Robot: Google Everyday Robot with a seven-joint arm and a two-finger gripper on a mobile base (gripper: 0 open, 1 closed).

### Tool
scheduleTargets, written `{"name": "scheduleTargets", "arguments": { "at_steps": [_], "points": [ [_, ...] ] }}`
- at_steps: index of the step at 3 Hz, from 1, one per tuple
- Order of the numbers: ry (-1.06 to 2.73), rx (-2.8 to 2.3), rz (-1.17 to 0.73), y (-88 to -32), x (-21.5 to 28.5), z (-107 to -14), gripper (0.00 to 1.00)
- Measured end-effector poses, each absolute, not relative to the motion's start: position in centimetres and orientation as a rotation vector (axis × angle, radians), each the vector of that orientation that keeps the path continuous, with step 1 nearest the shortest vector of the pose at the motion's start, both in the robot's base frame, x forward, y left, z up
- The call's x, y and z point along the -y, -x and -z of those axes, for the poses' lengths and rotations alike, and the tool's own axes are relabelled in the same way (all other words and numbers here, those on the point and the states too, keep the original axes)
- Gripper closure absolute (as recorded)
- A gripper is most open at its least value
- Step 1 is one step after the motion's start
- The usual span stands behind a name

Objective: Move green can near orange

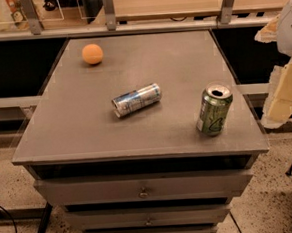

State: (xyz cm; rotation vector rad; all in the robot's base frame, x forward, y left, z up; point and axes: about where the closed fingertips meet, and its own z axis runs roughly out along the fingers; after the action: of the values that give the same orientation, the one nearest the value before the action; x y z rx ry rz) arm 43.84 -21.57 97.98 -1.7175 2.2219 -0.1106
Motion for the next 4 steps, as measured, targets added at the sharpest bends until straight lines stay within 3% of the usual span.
{"name": "scheduleTargets", "arguments": {
  "at_steps": [2, 4],
  "points": [
    [1.688, -2.202, 0.092, -45.1, 21.2, -96.3, 0.00],
    [1.718, -2.204, -0.070, -46.7, 19.2, -91.5, 0.00]
  ]
}}
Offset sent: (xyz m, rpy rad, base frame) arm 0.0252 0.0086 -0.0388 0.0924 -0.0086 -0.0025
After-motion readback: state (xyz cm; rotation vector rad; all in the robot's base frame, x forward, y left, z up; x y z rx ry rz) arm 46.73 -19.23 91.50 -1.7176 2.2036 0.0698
